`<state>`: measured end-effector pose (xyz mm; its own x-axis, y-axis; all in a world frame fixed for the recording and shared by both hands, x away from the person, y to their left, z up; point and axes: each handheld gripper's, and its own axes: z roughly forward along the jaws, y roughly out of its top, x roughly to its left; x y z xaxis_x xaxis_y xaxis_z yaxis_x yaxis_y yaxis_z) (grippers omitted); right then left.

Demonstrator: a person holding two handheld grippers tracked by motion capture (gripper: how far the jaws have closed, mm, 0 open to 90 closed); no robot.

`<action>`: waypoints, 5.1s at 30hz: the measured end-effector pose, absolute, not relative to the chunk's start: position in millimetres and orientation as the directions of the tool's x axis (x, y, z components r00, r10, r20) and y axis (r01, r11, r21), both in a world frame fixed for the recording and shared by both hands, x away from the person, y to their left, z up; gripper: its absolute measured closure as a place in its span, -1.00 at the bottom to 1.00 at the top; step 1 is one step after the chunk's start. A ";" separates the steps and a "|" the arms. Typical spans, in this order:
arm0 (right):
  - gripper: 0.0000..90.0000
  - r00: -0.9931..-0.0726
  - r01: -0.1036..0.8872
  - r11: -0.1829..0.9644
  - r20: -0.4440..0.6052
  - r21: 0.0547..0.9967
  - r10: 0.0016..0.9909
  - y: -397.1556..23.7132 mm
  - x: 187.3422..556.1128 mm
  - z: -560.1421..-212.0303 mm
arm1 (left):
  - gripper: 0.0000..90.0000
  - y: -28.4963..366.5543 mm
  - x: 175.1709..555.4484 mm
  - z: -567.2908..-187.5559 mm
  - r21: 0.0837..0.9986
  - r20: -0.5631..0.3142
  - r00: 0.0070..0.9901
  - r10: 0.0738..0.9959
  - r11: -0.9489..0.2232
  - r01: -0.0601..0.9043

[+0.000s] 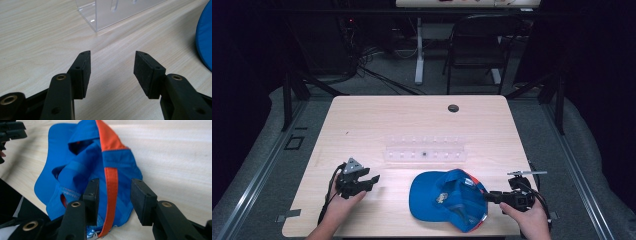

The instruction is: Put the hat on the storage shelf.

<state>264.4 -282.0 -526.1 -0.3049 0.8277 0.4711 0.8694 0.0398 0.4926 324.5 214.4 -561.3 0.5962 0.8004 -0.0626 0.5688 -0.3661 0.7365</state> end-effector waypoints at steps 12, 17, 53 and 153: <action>0.37 -0.320 0.886 0.065 0.504 0.459 0.803 -276.8 262.0 -537.6 | 0.08 214.8 324.0 -560.9 0.741 -0.058 0.588 0.807 -0.360 0.567; 0.42 -0.323 0.893 0.070 0.526 0.444 0.786 -276.0 262.6 -540.3 | 0.08 215.9 324.4 -560.5 0.741 -0.059 0.593 0.803 -0.362 0.565; 0.71 -0.329 0.913 0.073 0.615 0.402 0.717 -267.3 267.7 -521.2 | 0.07 215.5 323.8 -560.3 0.744 -0.057 0.589 0.806 -0.359 0.563; 0.72 -0.212 0.970 0.139 0.407 0.202 0.888 -239.1 340.2 -342.7 | 0.07 214.3 323.1 -560.4 0.745 -0.049 0.596 0.802 -0.368 0.557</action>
<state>340.2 -239.1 -342.7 -0.2123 0.8883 0.4072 0.9695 0.1393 0.2017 323.1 214.3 -560.4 0.5955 0.8018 -0.0492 0.5569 -0.3679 0.7446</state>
